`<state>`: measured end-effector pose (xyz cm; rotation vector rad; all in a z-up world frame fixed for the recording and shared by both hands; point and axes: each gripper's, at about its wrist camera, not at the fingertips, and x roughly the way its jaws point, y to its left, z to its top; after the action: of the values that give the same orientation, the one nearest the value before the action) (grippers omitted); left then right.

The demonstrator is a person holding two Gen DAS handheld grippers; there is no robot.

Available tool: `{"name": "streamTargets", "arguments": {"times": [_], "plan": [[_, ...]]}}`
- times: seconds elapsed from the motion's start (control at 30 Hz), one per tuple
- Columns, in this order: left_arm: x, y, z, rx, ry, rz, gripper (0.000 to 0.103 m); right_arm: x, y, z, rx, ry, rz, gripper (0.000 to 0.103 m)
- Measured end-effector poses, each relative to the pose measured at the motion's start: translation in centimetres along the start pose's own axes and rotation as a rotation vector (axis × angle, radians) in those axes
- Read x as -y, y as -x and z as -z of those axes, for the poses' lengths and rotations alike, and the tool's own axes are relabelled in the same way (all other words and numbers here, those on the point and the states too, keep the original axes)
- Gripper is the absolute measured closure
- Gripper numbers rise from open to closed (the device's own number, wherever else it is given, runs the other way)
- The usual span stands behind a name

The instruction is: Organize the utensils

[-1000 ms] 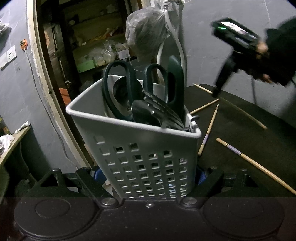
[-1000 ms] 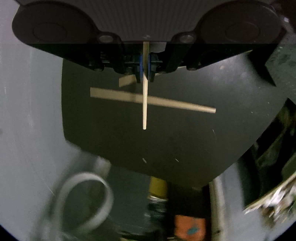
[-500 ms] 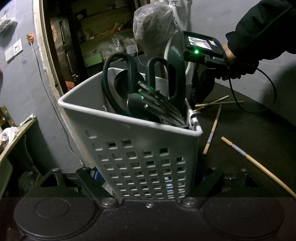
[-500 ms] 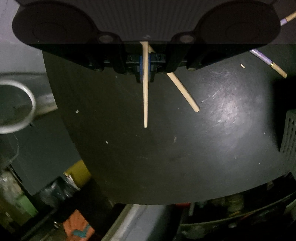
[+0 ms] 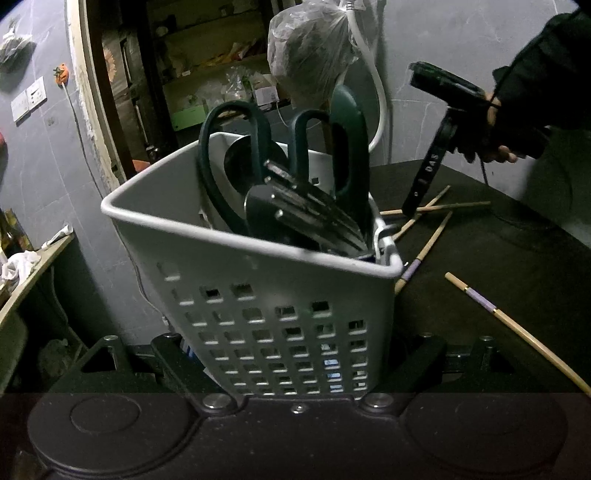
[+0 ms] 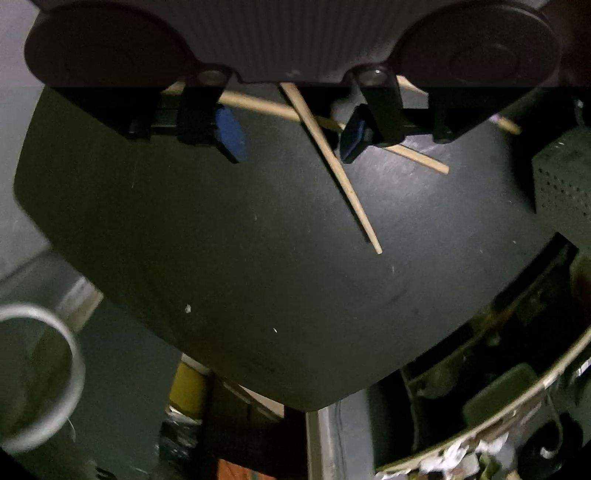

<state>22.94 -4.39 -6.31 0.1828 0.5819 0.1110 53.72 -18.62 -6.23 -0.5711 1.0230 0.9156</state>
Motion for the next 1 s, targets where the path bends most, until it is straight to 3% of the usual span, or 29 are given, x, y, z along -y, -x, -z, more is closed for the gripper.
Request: {"name": "streamTargets", "arguments": {"times": [0.1,0.2,0.27,0.4,0.43,0.47,0.53,0.63,0.8,1.0], "plan": [[0.1,0.1,0.1,0.001,-0.006,0.000,0.015,-0.2,0.1,0.6,-0.006,0.041,-0.020,0.025],[0.2,0.2,0.1,0.002,-0.008,0.003,0.015,-1.5,-0.1,1.0,-0.035,0.146,0.006,0.025],[0.2,0.3,0.2,0.002,-0.011,0.004,0.015,-2.5,-0.4,1.3,-0.028,0.226,0.065,0.031],[0.3,0.4,0.1,-0.002,-0.013,0.001,0.015,-3.4,-0.5,1.2,0.000,0.295,0.106,0.039],[0.3,0.4,0.1,-0.003,-0.014,0.000,0.015,-3.4,-0.6,1.1,-0.002,0.294,0.099,0.045],[0.3,0.4,0.0,-0.003,-0.014,0.000,0.015,-3.0,-0.6,0.9,-0.013,0.267,0.069,0.051],[0.3,0.4,0.0,-0.004,-0.011,0.000,0.015,-2.4,-0.8,0.7,-0.031,0.195,0.015,0.079],[0.4,0.3,0.1,-0.002,-0.009,-0.001,0.015,-1.4,-0.7,1.1,-0.045,0.117,-0.005,0.090],[0.1,0.2,0.1,0.013,0.000,0.008,0.015,-1.5,0.1,3.1,-0.044,-0.033,0.049,0.096],[-0.4,0.1,-0.2,0.033,-0.004,0.026,0.015,-3.6,1.9,8.6,0.023,-0.271,0.103,0.096]]}}
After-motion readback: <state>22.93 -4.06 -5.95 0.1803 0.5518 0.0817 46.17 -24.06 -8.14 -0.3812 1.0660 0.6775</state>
